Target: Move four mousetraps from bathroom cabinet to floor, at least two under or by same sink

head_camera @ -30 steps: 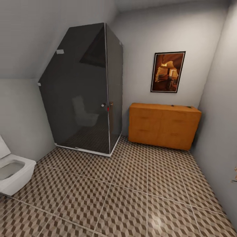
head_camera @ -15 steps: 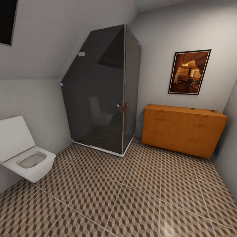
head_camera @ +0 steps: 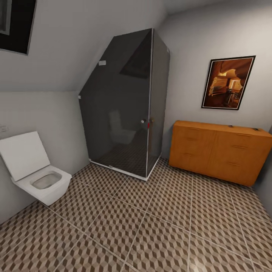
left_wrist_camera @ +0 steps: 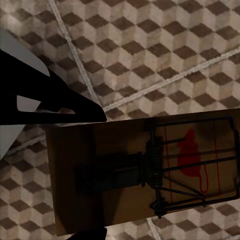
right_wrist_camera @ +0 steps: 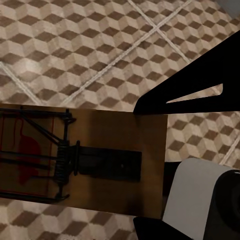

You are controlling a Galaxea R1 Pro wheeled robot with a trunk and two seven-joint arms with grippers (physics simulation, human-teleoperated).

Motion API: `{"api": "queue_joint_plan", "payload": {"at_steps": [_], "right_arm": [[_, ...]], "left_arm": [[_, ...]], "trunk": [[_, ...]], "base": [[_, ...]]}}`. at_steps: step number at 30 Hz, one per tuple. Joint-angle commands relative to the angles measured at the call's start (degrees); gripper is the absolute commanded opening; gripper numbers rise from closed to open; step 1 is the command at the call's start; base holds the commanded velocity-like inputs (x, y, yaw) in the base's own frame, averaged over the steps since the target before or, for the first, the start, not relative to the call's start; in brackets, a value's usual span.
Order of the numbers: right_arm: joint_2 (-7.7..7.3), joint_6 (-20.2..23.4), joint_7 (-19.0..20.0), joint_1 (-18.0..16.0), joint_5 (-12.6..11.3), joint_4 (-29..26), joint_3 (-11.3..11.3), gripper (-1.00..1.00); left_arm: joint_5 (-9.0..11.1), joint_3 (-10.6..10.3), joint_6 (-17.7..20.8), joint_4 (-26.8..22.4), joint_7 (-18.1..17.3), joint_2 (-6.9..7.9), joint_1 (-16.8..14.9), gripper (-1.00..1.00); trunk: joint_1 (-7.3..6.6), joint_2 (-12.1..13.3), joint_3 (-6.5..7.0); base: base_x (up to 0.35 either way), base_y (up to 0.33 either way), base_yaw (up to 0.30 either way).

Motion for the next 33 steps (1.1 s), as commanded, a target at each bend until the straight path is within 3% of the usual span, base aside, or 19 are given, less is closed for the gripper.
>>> {"api": "queue_joint_plan", "payload": {"at_steps": [1,17,33], "right_arm": [[0.03,0.11,-0.15,-0.08,0.11,0.12,0.21,-1.0],[-0.02,-0.19,-0.31,-0.08,-0.28,0.12,0.19,-1.0],[0.06,-2.51,-0.42,-0.08,-0.45,0.18,0.21,-1.0]], "left_arm": [[0.36,-0.48,-0.13,0.03,0.04,0.0,-0.04,-1.0],[0.01,-0.54,-0.21,0.0,0.08,-0.09,-0.05,-1.0],[-0.31,-0.48,-0.21,-0.06,0.12,-0.15,-0.04,-1.0]], "trunk": [[0.0,-0.03,-0.06],[0.0,-0.03,-0.06],[0.0,-0.03,-0.06]], "base": [[0.0,0.0,0.006],[0.0,0.0,0.007],[0.0,0.0,0.272]]}}
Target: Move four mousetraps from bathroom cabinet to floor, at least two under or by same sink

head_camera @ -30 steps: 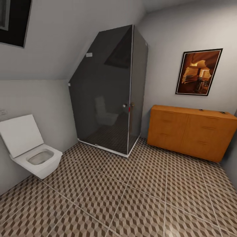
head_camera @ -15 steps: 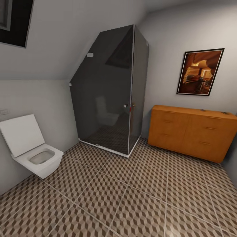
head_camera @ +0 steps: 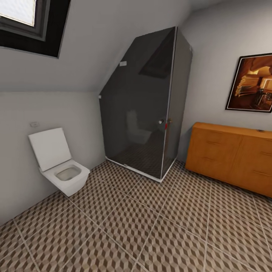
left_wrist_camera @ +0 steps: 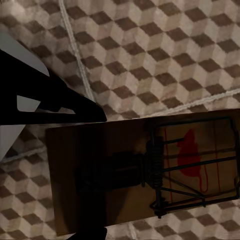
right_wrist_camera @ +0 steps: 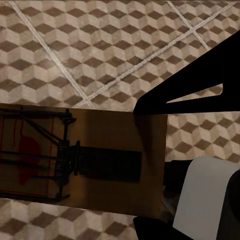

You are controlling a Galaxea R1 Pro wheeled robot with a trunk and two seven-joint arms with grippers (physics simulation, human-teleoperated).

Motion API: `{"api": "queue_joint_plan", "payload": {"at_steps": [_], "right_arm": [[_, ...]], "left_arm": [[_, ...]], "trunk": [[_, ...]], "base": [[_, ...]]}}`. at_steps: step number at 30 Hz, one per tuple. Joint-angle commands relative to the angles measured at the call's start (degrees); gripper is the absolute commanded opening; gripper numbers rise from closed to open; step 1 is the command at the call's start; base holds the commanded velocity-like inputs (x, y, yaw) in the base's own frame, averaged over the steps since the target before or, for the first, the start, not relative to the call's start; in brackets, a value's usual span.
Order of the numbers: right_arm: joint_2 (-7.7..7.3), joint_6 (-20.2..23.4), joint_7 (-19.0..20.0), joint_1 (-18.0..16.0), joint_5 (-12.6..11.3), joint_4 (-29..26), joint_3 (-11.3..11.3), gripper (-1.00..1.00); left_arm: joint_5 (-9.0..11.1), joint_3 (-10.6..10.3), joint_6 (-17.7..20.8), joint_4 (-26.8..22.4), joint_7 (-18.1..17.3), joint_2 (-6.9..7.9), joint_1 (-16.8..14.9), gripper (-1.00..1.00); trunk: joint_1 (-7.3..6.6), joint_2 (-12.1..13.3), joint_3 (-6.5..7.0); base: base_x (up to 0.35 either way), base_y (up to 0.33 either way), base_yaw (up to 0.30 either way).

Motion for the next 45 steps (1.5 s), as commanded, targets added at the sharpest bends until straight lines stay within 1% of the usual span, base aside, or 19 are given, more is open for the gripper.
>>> {"api": "queue_joint_plan", "payload": {"at_steps": [1,7,12,18,45], "right_arm": [[0.02,0.11,-0.21,-0.08,0.16,0.11,0.21,-1.0],[0.03,0.1,-0.21,-0.08,0.16,0.13,0.21,-1.0],[0.0,0.1,-0.21,-0.08,0.16,0.14,0.21,-1.0],[-0.01,0.1,-0.21,-0.08,0.16,0.13,0.21,-1.0],[0.03,0.13,-0.2,-0.08,0.34,0.15,0.21,-1.0]], "left_arm": [[0.32,-0.47,-0.14,0.03,0.04,0.02,-0.04,-1.0],[0.23,-0.47,-0.13,-0.03,0.02,-0.01,-0.03,-1.0],[-0.21,-0.56,-0.14,-0.13,-0.03,-0.4,-0.03,-1.0],[-0.34,-0.64,-0.14,-0.15,-0.04,-0.54,-0.04,-1.0],[0.58,-0.62,-0.23,0.1,0.04,-0.56,-0.04,-1.0]], "trunk": [[0.0,-0.03,-0.06],[0.0,-0.03,-0.06],[0.0,-0.03,-0.06],[0.0,-0.03,-0.06],[0.0,-0.03,-0.06]], "base": [[0.0,0.0,0.299],[0.0,0.0,0.3],[0.0,0.0,0.3],[0.0,0.0,0.3],[0.0,0.0,0.3]]}}
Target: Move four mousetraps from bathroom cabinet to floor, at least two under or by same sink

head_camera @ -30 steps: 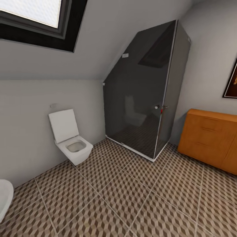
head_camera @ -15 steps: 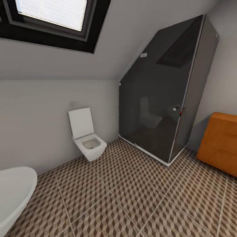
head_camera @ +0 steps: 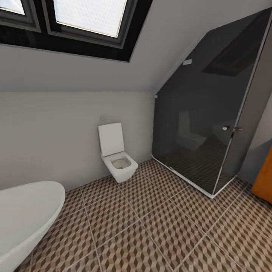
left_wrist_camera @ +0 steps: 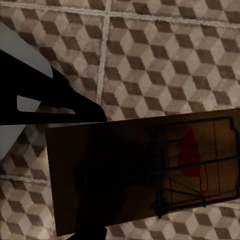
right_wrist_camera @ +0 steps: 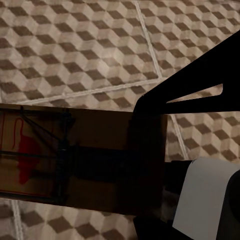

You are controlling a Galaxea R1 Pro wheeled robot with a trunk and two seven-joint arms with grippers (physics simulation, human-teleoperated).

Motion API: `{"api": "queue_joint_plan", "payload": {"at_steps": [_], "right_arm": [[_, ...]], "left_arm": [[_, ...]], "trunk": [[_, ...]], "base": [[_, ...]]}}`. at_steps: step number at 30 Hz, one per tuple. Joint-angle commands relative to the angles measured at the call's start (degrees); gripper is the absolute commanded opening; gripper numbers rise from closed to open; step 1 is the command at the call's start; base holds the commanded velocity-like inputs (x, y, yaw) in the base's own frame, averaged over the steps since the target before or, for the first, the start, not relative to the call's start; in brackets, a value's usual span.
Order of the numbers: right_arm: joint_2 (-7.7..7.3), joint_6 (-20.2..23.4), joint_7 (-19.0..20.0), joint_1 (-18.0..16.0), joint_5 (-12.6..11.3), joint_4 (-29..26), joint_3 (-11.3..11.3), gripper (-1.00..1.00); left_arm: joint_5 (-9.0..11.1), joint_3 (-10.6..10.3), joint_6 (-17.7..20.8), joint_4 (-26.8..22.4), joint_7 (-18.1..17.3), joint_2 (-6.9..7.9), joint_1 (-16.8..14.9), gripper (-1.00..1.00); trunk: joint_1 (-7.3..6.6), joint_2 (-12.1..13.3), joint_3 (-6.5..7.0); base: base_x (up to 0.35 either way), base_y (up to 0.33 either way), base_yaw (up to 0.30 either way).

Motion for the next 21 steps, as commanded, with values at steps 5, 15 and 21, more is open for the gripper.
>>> {"api": "queue_joint_plan", "payload": {"at_steps": [5,15,21], "right_arm": [[-0.02,0.1,-0.21,-0.08,0.16,0.12,0.21,-1.0],[0.02,0.1,-0.21,-0.08,0.16,0.12,0.21,-1.0],[0.02,0.1,-0.23,-0.08,0.16,0.12,0.21,-1.0]], "left_arm": [[0.4,-0.48,-0.14,0.04,0.04,0.0,-0.03,-1.0],[0.39,-0.5,-0.14,0.04,0.04,0.0,-0.03,-1.0],[0.39,-0.5,-0.14,0.04,0.04,0.0,-0.03,-1.0]], "trunk": [[0.0,-0.03,-0.06],[0.0,-0.03,-0.06],[0.0,-0.03,-0.06]], "base": [[0.0,0.0,0.3],[0.0,0.0,0.3],[0.0,0.0,0.3]]}}
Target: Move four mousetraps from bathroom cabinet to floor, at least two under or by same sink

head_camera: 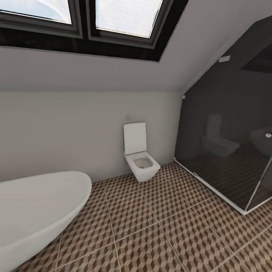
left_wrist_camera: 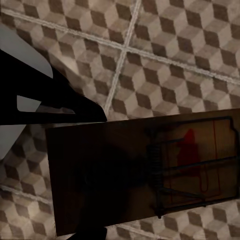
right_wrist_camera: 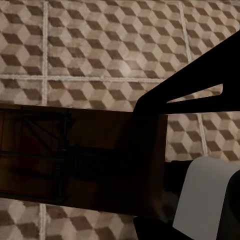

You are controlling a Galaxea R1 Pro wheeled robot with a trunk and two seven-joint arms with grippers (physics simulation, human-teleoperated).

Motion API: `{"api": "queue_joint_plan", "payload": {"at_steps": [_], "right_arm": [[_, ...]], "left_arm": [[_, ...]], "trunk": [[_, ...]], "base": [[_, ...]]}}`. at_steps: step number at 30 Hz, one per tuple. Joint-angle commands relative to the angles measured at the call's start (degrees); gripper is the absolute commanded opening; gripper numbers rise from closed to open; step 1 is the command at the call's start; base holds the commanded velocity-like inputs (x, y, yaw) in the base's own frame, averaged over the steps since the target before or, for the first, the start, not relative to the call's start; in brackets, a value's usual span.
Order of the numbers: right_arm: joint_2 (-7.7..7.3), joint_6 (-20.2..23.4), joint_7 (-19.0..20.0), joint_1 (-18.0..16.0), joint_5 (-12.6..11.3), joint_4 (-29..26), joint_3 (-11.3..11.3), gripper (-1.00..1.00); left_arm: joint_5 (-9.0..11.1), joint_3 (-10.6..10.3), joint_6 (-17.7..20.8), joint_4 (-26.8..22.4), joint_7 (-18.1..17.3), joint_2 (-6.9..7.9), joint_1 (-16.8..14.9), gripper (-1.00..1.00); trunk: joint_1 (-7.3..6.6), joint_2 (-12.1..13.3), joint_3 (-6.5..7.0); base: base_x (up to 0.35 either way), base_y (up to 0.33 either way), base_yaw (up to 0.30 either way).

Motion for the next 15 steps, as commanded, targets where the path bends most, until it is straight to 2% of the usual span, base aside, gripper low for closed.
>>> {"api": "queue_joint_plan", "payload": {"at_steps": [1,15], "right_arm": [[0.02,0.12,-0.21,-0.08,0.16,0.12,0.21,-1.0],[0.02,0.12,-0.28,-0.08,0.12,0.12,0.21,-1.0]], "left_arm": [[0.37,-0.48,-0.14,0.03,0.04,0.0,-0.03,-1.0],[-0.01,-0.48,-0.14,-0.06,0.04,0.0,-0.02,-1.0]], "trunk": [[0.0,-0.03,-0.06],[0.0,-0.03,-0.06]], "base": [[0.0,0.0,0.3],[0.0,0.0,0.3]]}}
